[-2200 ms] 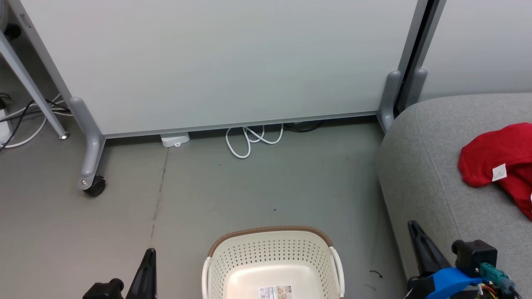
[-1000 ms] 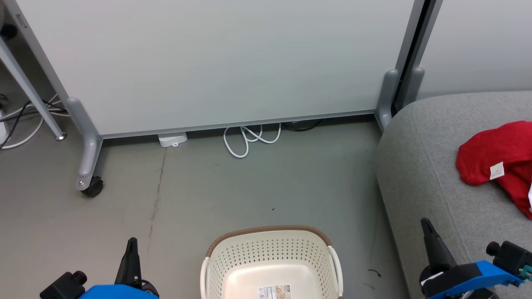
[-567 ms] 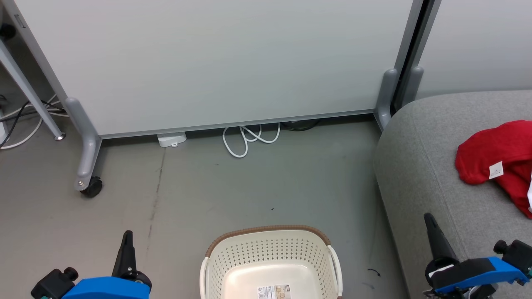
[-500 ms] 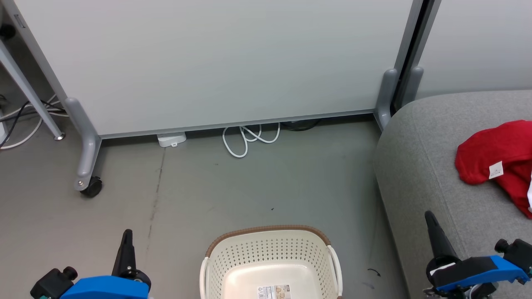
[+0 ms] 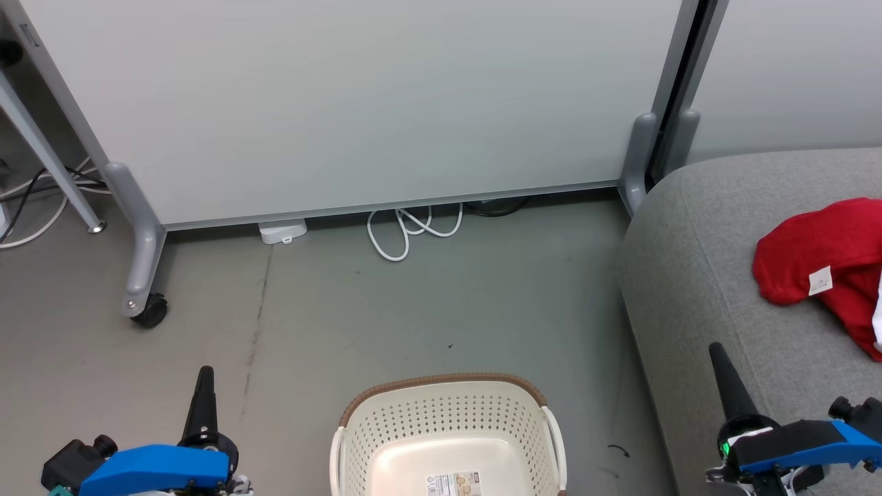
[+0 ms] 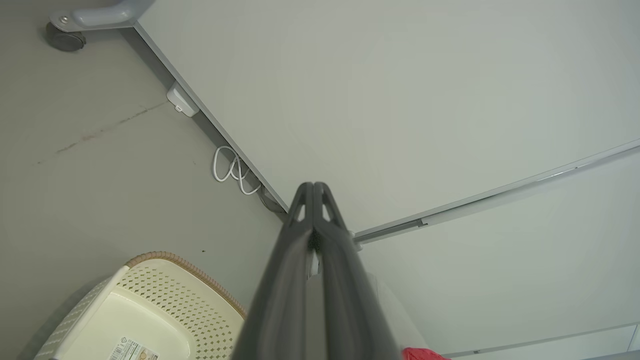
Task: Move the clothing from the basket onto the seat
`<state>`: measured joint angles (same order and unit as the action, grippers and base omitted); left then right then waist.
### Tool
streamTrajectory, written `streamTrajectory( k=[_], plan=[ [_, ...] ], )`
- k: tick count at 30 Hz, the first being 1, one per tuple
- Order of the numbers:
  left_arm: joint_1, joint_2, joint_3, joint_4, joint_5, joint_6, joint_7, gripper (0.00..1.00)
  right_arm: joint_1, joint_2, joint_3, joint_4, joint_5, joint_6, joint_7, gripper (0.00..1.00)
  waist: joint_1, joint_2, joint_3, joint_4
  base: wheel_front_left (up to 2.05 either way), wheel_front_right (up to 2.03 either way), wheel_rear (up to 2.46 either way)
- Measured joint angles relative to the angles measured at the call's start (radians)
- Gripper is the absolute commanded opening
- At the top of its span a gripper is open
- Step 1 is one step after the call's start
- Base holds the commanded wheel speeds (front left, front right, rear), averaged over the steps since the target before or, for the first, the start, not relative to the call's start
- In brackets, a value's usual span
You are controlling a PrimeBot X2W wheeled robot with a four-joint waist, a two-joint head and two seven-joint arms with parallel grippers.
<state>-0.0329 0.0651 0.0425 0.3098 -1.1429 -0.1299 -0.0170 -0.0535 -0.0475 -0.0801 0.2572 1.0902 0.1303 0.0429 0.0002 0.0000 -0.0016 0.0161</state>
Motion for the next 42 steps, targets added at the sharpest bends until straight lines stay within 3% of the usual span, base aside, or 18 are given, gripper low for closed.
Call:
streamTrajectory(
  k=[42],
  plan=[
    [-0.051,-0.011,0.051,-0.046,-0.336,0.000,0.095,0.00,-0.036,0.000,-0.024,-0.008,0.375,0.000,0.052,0.00,-0.0001,0.0000,0.003,-0.011,0.00,0.00,0.00]
  ],
)
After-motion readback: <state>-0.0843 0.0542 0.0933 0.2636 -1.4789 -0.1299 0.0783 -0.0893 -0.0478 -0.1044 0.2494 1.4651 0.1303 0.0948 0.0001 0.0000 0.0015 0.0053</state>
